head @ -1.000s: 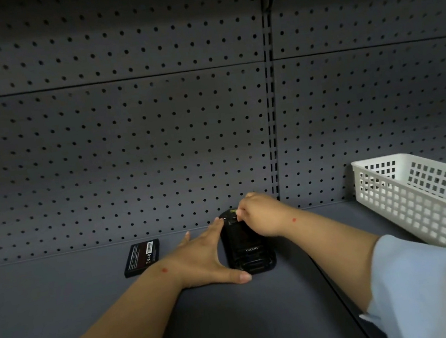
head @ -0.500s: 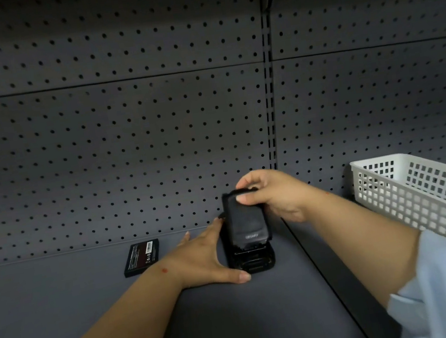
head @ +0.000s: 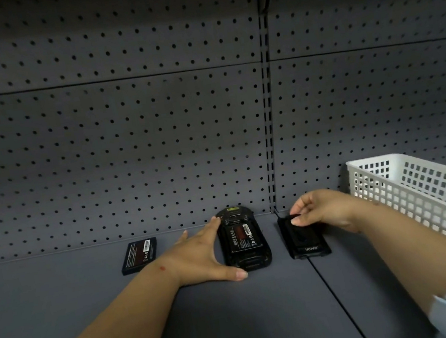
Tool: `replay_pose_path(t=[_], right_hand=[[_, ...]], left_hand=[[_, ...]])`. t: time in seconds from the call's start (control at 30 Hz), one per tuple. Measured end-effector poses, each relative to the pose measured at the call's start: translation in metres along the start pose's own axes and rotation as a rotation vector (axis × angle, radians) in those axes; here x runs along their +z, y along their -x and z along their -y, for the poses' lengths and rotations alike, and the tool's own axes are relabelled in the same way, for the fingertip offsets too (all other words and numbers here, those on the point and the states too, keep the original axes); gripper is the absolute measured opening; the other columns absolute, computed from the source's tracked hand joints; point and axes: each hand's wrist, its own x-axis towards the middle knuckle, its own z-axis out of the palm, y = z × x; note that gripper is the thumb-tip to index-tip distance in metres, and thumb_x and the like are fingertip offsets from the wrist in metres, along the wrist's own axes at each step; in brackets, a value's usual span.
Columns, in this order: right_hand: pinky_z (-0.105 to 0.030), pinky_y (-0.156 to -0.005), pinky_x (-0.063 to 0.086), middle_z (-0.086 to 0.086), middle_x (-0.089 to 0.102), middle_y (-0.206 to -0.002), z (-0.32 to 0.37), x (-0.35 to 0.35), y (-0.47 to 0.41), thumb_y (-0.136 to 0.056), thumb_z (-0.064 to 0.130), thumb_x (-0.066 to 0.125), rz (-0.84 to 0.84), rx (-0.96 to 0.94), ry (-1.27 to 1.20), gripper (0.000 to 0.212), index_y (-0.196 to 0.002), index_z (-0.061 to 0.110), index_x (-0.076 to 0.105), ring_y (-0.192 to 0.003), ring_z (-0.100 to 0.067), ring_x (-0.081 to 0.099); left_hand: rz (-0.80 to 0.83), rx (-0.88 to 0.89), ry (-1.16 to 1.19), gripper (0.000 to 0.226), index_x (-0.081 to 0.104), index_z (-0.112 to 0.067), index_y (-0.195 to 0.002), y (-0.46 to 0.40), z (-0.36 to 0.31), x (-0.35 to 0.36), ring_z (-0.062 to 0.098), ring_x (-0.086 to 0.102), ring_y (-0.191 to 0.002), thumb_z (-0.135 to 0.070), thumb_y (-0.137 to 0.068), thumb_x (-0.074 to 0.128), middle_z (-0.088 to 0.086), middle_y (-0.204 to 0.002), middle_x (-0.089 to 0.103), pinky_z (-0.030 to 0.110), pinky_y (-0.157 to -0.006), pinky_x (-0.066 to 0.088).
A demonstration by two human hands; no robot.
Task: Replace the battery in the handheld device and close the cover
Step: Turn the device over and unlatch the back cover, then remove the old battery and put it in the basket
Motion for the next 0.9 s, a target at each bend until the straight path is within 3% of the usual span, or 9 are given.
replay_pose_path(t=[0.1,0.23,0.33,0.4,0.5,0.6,0.77,0.9], right_hand=[[-0.027,-0.094,0.042,0.001,0.065,-0.088,-0.001,0.004,0.000,-0.077,0.015,0.071,-0.004,-0.029,0.095,0.015,-0.089,0.019,0.063,-0.090,-0.013,0.061],[-0.019,-0.080,0.044,0.006,0.065,-0.090,0.004,0.008,0.000,-0.080,0.025,0.069,-0.041,-0.069,0.273,0.020,-0.097,0.018,0.064,-0.091,-0.012,0.060],[-0.028,-0.094,0.045,0.002,0.065,-0.110,0.018,0.015,0.003,-0.079,0.036,0.067,-0.132,-0.203,0.387,0.032,-0.106,0.019,0.063,-0.103,-0.012,0.058],[-0.029,-0.100,0.041,0.005,0.060,-0.122,0.033,0.025,0.009,-0.077,0.042,0.067,-0.075,-0.304,0.376,0.041,-0.114,0.026,0.060,-0.113,-0.010,0.053],[-0.024,-0.096,0.035,0.008,0.054,-0.130,0.049,0.043,0.014,-0.074,0.047,0.067,0.036,-0.376,0.463,0.052,-0.122,0.033,0.054,-0.117,-0.005,0.045],[-0.026,-0.097,0.037,0.006,0.053,-0.132,0.052,0.050,0.012,-0.073,0.049,0.068,0.067,-0.366,0.544,0.058,-0.126,0.034,0.050,-0.121,-0.011,0.045],[-0.021,-0.086,0.032,0.003,0.053,-0.131,0.056,0.049,0.010,-0.076,0.045,0.067,0.110,-0.378,0.605,0.055,-0.127,0.030,0.051,-0.117,-0.011,0.046],[-0.026,-0.094,0.039,0.001,0.054,-0.132,0.059,0.048,0.010,-0.076,0.045,0.067,0.112,-0.385,0.675,0.057,-0.127,0.026,0.051,-0.118,-0.015,0.049]], left_hand=[[-0.002,0.000,-0.005,0.117,-0.013,-0.025,-0.144,0.001,-0.001,0.000,0.016,0.006,-0.143,-0.068,-0.065,0.062,-0.001,-0.158,0.000,0.041,-0.117,-0.007],[-0.007,-0.013,-0.009,0.115,-0.013,-0.025,-0.144,0.003,-0.004,-0.001,0.019,0.003,-0.144,-0.065,-0.067,0.062,-0.002,-0.157,-0.001,0.039,-0.116,-0.007],[-0.012,-0.015,-0.011,0.116,-0.012,-0.025,-0.144,0.002,-0.003,-0.001,0.019,0.004,-0.144,-0.066,-0.066,0.062,-0.002,-0.157,0.000,0.038,-0.116,-0.006],[-0.008,-0.015,-0.009,0.121,-0.012,-0.026,-0.144,-0.001,0.001,0.001,0.019,0.004,-0.144,-0.073,-0.060,0.061,-0.001,-0.157,0.002,0.039,-0.117,-0.006],[-0.003,-0.014,-0.007,0.129,-0.012,-0.027,-0.144,-0.004,0.005,0.003,0.018,0.006,-0.144,-0.081,-0.048,0.054,-0.001,-0.158,0.004,0.040,-0.117,-0.005],[-0.015,0.000,-0.007,0.122,-0.012,-0.025,-0.144,-0.003,0.004,0.003,0.015,0.008,-0.143,-0.073,-0.058,0.061,-0.001,-0.157,0.003,0.039,-0.117,-0.005],[-0.026,0.015,-0.016,0.120,-0.012,-0.023,-0.144,-0.002,0.002,0.003,0.013,0.008,-0.143,-0.069,-0.063,0.063,0.000,-0.158,0.003,0.038,-0.117,-0.006],[-0.025,0.019,-0.024,0.120,-0.013,-0.023,-0.144,-0.003,0.003,0.003,0.012,0.007,-0.143,-0.070,-0.062,0.062,0.000,-0.158,0.002,0.039,-0.117,-0.006]])
